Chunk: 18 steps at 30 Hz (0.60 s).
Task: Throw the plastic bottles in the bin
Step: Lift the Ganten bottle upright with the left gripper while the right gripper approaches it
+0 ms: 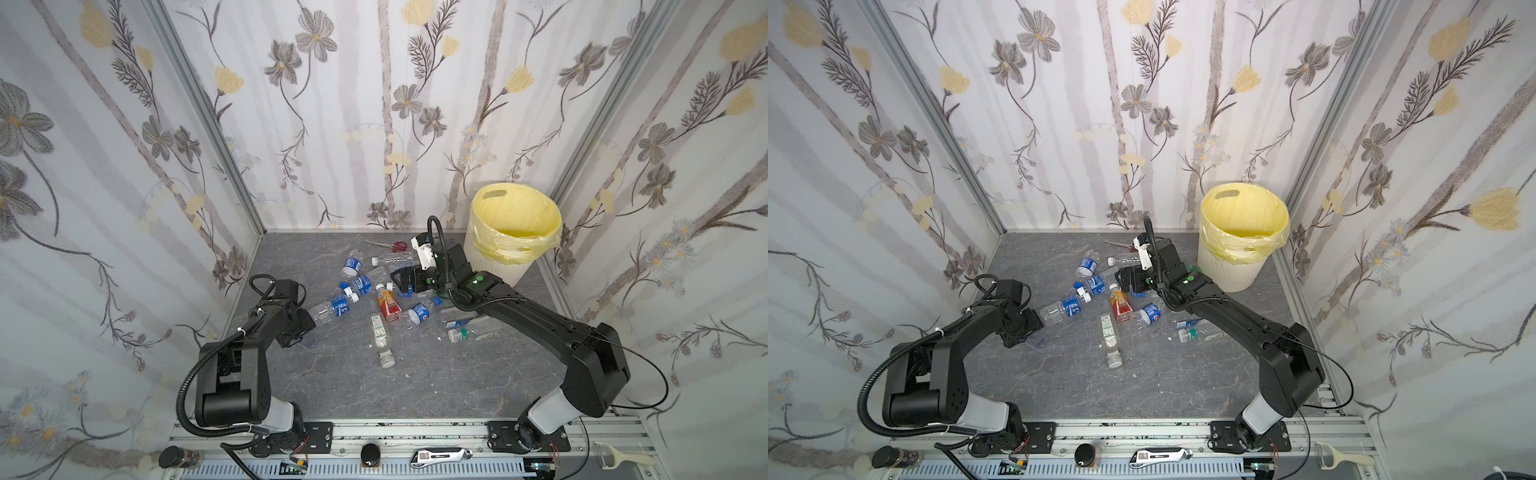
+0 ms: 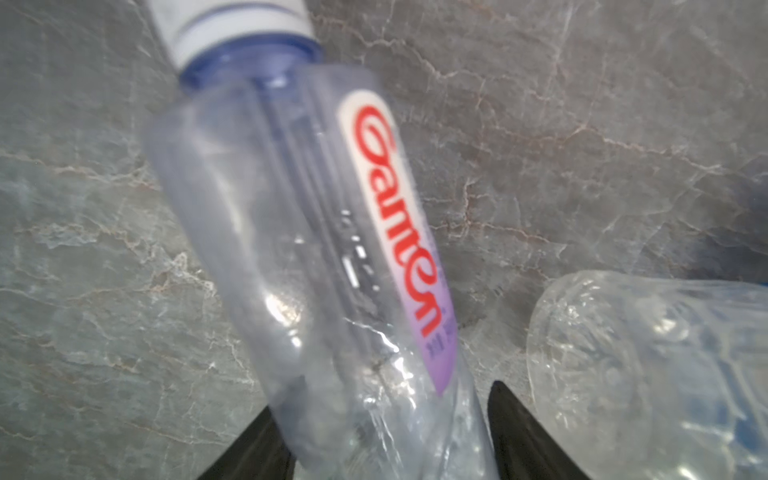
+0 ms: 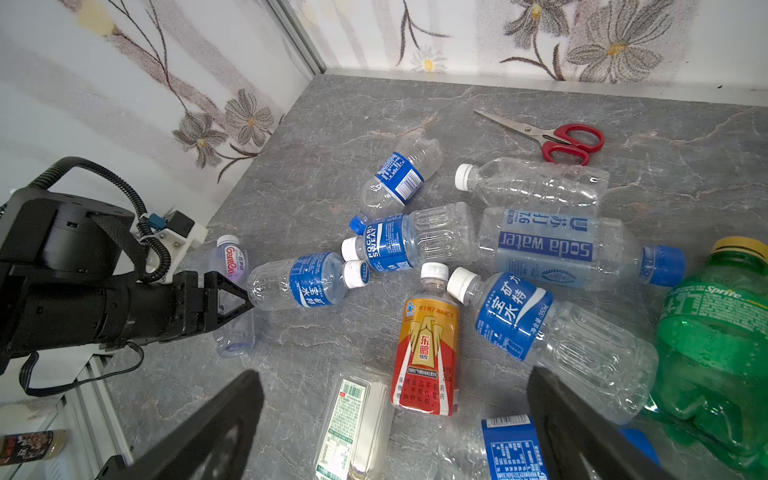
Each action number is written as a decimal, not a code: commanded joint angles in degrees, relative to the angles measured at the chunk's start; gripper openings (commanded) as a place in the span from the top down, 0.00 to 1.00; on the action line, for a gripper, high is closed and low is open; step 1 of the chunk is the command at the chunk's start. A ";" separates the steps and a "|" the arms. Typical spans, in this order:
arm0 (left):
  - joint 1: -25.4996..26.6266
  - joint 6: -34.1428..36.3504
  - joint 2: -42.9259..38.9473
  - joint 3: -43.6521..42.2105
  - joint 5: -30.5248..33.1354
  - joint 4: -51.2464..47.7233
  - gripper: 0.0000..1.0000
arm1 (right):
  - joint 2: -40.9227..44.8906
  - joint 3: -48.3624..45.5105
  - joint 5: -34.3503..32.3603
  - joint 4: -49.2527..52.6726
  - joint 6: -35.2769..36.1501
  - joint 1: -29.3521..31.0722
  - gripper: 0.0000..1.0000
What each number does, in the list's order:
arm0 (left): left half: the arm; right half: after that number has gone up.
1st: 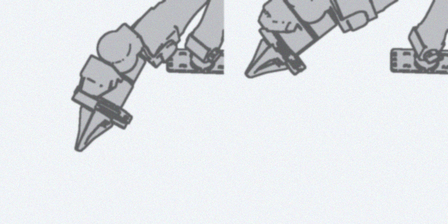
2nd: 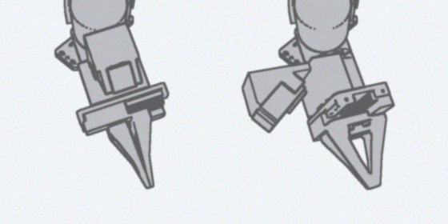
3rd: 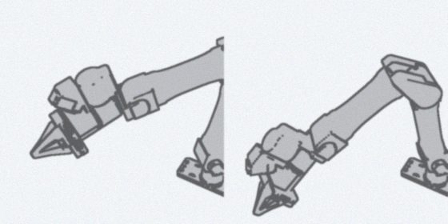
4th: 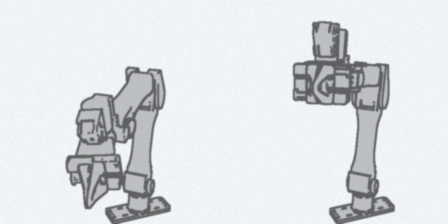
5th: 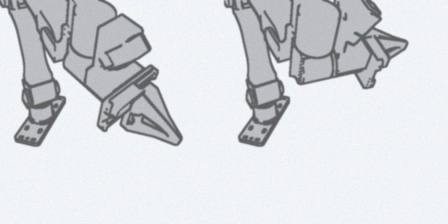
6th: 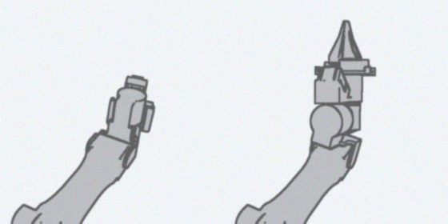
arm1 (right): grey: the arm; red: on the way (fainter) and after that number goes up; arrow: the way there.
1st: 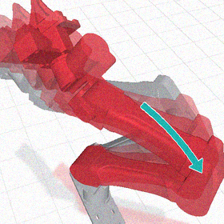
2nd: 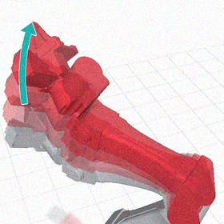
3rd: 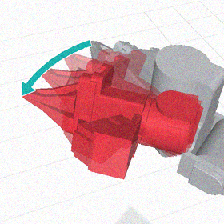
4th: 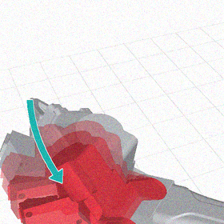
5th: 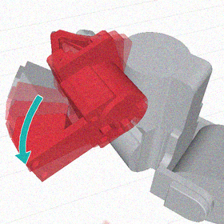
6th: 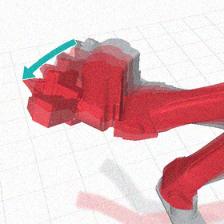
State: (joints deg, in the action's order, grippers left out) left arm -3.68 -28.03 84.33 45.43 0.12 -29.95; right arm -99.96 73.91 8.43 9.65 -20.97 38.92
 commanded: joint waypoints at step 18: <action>0.84 4.39 -12.00 9.69 -12.63 1.33 0.48 | 2.31 2.82 4.89 1.26 -3.58 -1.75 0.00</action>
State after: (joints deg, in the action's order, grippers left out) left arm -3.29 -24.21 73.03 53.23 -8.25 -30.13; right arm -98.28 75.57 11.40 10.87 -23.22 37.47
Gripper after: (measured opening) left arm 0.520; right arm 0.995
